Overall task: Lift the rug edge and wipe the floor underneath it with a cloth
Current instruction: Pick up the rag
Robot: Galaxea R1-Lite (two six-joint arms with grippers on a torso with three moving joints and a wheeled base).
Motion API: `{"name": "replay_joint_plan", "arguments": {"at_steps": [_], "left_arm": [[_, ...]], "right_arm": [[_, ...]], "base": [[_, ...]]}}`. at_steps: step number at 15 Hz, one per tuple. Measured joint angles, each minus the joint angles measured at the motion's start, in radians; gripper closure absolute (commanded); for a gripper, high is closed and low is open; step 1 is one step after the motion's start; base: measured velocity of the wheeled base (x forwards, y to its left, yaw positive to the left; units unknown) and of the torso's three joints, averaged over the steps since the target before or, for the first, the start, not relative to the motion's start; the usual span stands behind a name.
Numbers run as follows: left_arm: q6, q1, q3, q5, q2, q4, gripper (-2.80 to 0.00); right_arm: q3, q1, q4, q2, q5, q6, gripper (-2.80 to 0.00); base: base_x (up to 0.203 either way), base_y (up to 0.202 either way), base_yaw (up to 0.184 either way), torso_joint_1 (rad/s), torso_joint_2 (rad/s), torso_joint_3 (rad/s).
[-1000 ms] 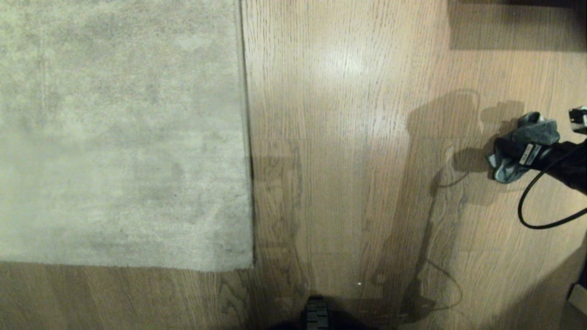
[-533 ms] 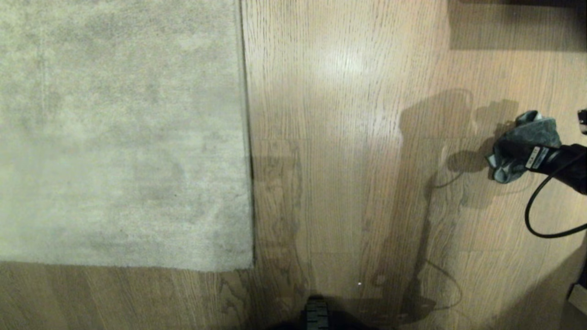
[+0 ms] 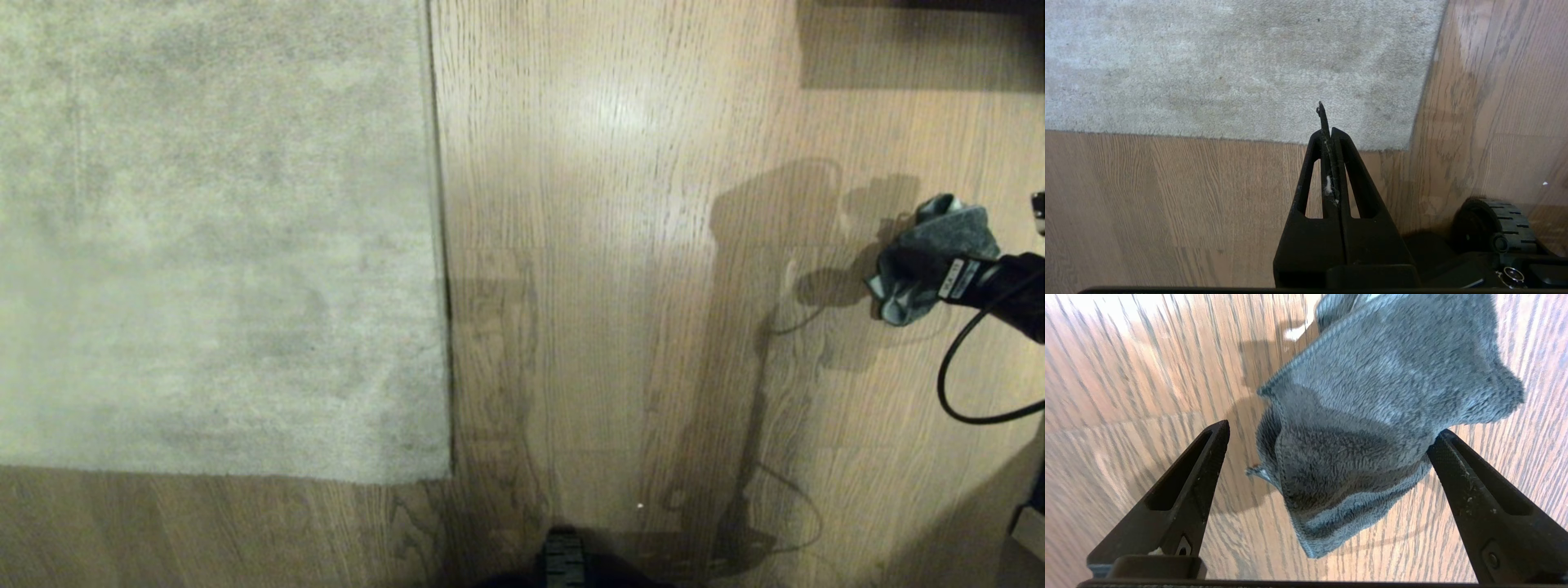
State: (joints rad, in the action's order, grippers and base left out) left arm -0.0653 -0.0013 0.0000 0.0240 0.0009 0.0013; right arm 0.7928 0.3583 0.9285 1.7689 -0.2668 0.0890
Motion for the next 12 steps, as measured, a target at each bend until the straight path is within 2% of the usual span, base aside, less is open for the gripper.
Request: {"name": "replay_joint_plan", "arguments": {"at_steps": [7,12], "left_arm": [[0.000,0.000,0.000,0.000,0.000,0.000,0.00],[0.000,0.000,0.000,0.000,0.000,0.000,0.00]], "right_arm": [[0.003,0.001,0.004,0.035,0.002,-0.010,0.00],[-0.009,0.001,0.135,0.079,0.000,-0.002,0.00]], "base": [[0.000,0.000,0.000,0.000,0.00,0.000],[0.000,0.000,0.000,0.000,0.00,0.000]]}}
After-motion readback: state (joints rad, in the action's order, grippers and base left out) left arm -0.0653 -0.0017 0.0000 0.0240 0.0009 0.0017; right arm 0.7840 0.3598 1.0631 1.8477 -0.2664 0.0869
